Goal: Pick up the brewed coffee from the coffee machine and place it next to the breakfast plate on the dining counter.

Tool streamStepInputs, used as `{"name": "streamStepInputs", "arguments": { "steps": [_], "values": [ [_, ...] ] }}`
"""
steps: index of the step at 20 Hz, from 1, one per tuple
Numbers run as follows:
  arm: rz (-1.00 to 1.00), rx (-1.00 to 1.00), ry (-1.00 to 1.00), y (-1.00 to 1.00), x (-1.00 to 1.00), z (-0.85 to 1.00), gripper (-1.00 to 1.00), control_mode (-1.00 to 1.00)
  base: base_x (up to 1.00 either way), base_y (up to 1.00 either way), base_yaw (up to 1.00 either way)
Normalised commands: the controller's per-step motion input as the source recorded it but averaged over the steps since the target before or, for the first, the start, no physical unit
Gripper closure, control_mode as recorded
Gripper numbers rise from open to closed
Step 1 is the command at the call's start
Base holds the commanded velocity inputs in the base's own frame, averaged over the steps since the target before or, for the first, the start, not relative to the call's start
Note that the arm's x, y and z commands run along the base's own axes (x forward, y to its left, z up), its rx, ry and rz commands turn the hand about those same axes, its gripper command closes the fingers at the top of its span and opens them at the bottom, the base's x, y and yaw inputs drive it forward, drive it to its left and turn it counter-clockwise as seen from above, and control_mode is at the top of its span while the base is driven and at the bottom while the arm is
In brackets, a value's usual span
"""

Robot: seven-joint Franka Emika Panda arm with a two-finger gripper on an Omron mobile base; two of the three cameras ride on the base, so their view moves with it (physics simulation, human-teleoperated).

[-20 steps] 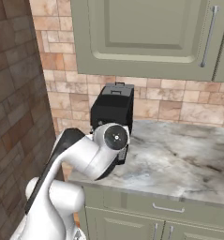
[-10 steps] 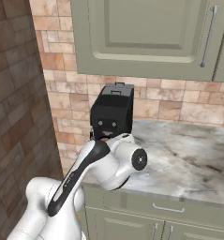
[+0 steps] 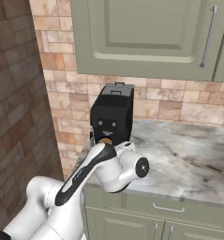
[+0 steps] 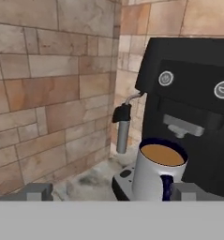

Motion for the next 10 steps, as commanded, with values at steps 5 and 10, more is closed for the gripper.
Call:
{"name": "streamStepInputs", "arguments": {
  "steps": [5, 10],
  "values": [
    [-0.01, 0.00, 0.00, 0.00, 0.24, -0.47, -1.00, -1.00, 0.00, 0.00, 0.00],
    [-0.01, 0.00, 0.00, -0.05, 0.38, -0.23, -1.00, -1.00, 0.00, 0.00, 0.00]
  ]
}}
